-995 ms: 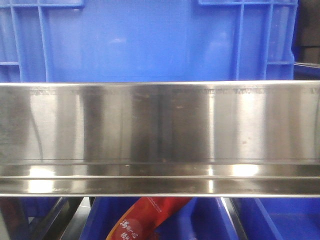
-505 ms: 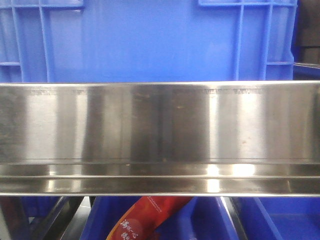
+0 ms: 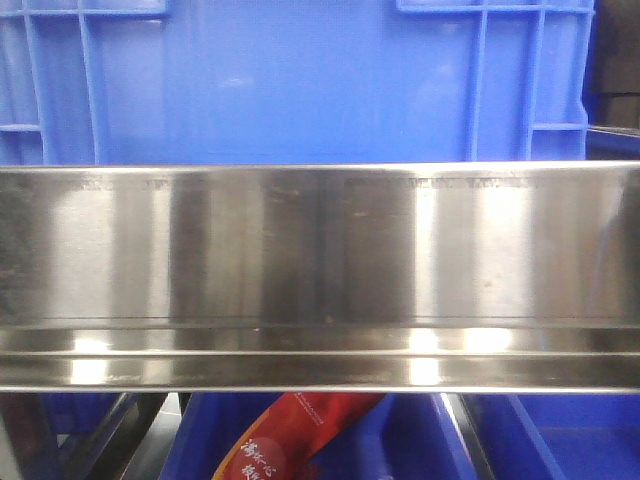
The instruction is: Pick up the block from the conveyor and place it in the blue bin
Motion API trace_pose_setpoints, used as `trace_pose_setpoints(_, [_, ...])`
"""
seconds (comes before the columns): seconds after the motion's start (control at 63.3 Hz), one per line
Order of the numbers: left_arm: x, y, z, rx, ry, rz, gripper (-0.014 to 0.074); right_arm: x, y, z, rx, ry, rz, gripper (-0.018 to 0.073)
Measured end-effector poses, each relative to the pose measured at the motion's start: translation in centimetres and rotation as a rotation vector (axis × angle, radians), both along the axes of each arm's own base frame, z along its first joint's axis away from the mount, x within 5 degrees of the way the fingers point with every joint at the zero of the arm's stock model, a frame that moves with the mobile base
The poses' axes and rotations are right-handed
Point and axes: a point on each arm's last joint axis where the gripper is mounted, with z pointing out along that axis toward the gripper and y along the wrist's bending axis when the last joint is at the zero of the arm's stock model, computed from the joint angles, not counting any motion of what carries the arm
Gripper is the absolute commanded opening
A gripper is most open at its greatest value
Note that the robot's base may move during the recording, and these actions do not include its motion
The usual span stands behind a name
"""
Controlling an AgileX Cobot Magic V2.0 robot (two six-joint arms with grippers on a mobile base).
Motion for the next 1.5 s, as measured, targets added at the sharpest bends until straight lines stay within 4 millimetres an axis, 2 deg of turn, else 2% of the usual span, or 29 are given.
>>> trace_pose_setpoints(0.474, [-0.1,0.0,0.0,-0.001,-0.003,0.0,-0.0111,0.0,0.0,-0.1,-0.005,0.001,-0.003,-0.0162])
trace_pose_setpoints(0.648, [-0.1,0.0,0.0,-0.001,-0.003,0.0,-0.0111,0.3,-0.4,-1.9,-0.023,-0.011,-0.066,-0.0162])
trace_pose_setpoints(0.932, [-0.1,0.0,0.0,-0.001,-0.003,0.0,-0.0111,1.1,-2.1,-7.1,0.072,-0.088,-0.34,-0.0162])
trace_pose_setpoints(1.137, [-0.1,0.0,0.0,-0.001,-0.003,0.0,-0.0111,0.7,-2.5,-10.3,0.117,-0.084,-0.401,-0.0162])
trace_pose_setpoints(1.501, [-0.1,0.0,0.0,-0.001,-0.003,0.0,-0.0111,-0.1,-2.5,-10.1,0.141,-0.16,-0.396,-0.0162])
